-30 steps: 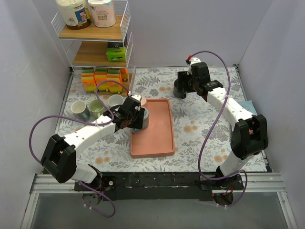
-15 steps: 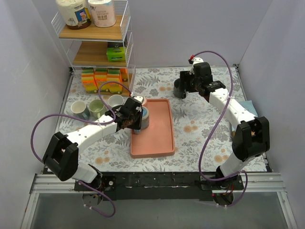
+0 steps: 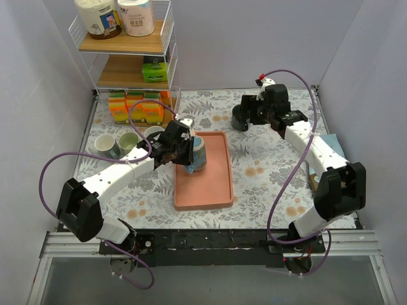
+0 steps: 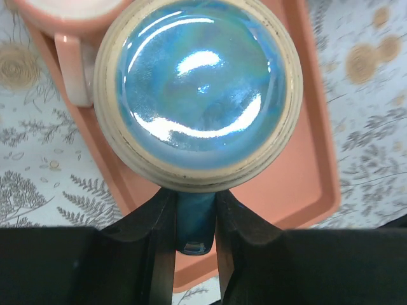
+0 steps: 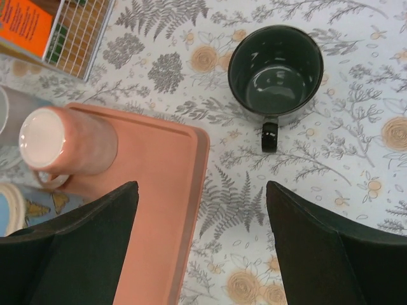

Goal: Turn the mug right side up

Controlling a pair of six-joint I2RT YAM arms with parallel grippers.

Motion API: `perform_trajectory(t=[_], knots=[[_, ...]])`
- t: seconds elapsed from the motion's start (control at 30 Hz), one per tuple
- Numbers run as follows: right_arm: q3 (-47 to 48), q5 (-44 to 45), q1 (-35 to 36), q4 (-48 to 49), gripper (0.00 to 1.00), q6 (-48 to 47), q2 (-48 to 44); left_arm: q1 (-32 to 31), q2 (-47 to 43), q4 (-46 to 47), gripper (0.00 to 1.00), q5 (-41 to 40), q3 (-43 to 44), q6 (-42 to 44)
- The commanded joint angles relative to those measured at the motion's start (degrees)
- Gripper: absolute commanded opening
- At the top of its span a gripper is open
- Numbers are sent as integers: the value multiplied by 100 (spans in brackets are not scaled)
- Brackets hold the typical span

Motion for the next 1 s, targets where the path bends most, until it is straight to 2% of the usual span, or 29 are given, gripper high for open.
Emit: perform_trajectory(t=[0.0, 0.1, 0.27, 0.37, 0.5, 0.53, 0.67, 0.83, 0.9, 0.97], knots=[[-300, -1105, -238, 466, 89, 568, -543, 25, -497, 567, 0, 114, 835, -215], [-634, -1816, -546, 844, 89, 990, -833, 51, -497, 768, 0, 140, 941, -294], [-1381, -3206, -1056, 2047, 90, 1833, -1335, 165, -400, 1015, 0, 254, 1012, -549], [-1846, -3778, -1065, 2671, 92, 2413, -1528, 262, -400, 1261, 0, 307, 1143, -769], [-2742, -4604, -1048, 4453, 95, 3897, -1669, 315, -330, 1586, 0, 316, 1590, -910], [-3118, -4649, -1039, 5301, 95, 4509, -1713, 315, -303, 1613, 0, 316, 1679, -918], [-3482, -4808, -803, 6933, 95, 5507, -1564, 306, -128, 1657, 0, 481, 2127, -901], [-3281, -4703, -266, 8347, 93, 6254, -985, 315, -119, 1815, 0, 623, 2453, -962], [-3035, -4606, -81, 8867, 91, 6825, -739, 306, -153, 1912, 0, 737, 2558, -1015], [-2807, -4536, 33, 9894, 90, 7334, -291, 315, -215, 2139, 0, 877, 2550, -1059]])
